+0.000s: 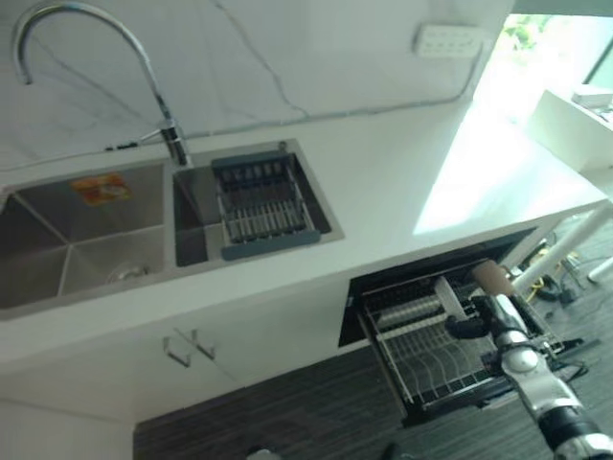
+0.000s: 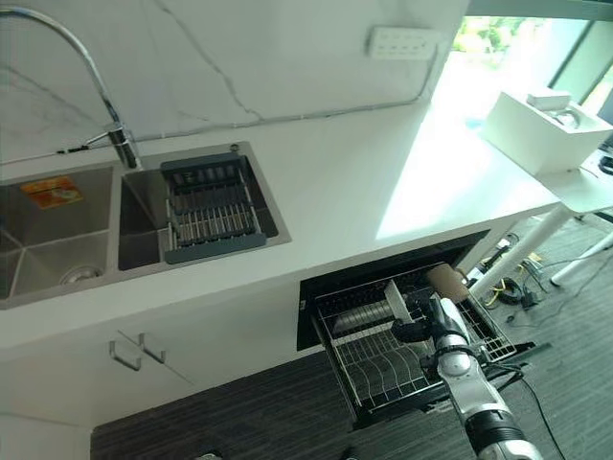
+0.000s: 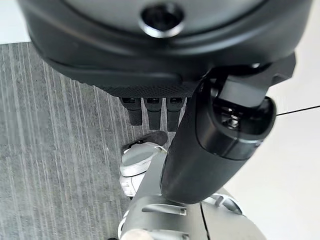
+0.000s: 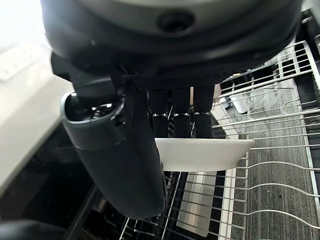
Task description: Place the dishes in the dishwasher.
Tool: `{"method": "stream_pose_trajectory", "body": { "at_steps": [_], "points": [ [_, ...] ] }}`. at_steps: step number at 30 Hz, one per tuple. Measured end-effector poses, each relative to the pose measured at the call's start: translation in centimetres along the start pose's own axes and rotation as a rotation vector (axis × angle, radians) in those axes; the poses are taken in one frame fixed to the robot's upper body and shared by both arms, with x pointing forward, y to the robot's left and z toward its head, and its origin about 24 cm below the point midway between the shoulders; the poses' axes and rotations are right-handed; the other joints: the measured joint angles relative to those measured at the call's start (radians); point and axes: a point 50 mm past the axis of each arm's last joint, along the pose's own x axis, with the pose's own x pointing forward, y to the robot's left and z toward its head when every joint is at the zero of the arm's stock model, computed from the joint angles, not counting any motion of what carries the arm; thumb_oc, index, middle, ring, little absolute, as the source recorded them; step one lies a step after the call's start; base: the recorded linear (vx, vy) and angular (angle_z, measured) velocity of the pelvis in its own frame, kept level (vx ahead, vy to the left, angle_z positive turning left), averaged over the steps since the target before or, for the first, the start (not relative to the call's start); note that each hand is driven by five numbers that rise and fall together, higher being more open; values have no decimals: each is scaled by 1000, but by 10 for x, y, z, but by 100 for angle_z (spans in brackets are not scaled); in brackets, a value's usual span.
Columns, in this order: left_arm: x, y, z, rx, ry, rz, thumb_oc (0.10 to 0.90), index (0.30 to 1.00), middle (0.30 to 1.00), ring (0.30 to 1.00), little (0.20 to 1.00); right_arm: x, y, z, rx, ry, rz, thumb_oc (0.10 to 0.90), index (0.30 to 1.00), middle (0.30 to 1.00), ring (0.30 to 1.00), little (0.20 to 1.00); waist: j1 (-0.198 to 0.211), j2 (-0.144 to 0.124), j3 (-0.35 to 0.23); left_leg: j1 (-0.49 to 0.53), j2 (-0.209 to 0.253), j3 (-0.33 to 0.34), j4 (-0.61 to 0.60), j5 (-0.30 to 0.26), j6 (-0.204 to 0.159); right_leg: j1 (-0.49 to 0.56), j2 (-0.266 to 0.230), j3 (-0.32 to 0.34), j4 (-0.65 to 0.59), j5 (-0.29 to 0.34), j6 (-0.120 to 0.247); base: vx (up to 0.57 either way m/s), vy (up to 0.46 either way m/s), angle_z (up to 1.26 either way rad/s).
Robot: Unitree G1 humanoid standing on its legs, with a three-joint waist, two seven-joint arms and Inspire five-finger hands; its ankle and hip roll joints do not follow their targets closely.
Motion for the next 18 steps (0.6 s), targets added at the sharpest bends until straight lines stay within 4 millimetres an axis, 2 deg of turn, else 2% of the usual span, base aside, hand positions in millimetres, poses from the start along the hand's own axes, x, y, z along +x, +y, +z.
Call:
{"method": "stream_pose_trajectory", "body": {
  "at_steps": [5, 9, 12, 18],
  "points": [
    [5, -8, 20, 31, -44, -33, 800, 900, 900, 900, 900, 20, -11, 16, -80, 31, -35, 400, 300, 300, 300, 300, 36, 23, 50, -47, -8, -34, 36, -9, 14, -4, -20, -27, 7, 6, 4, -102, 27, 20],
    [12, -23, 61, 82, -143, -84, 800, 900, 900, 900, 900, 38, -40, 50, -95, 13, -108, 400, 300, 300, 300, 300, 66, 61, 127, -179, -15, -75, 79, 4, 43, -100, -42, -45, 33, 28, -10, -217, 0, 20],
    [13, -30, 77, 72, -185, -114, 800, 900, 900, 900, 900, 44, -60, 50, -100, 84, -181, 400, 300, 300, 300, 300, 77, 80, 200, -213, -28, -82, 81, 12, 59, -123, -61, -55, 33, 40, -14, -85, -9, 16],
    [12, -34, 81, 51, -221, -142, 800, 900, 900, 900, 900, 44, -59, 39, -129, 135, -172, 400, 300, 300, 300, 300, 93, 84, 208, -220, -53, -93, 67, 16, 66, -111, -70, -65, 0, 61, -3, -3, 22, 7]
  ]
}}
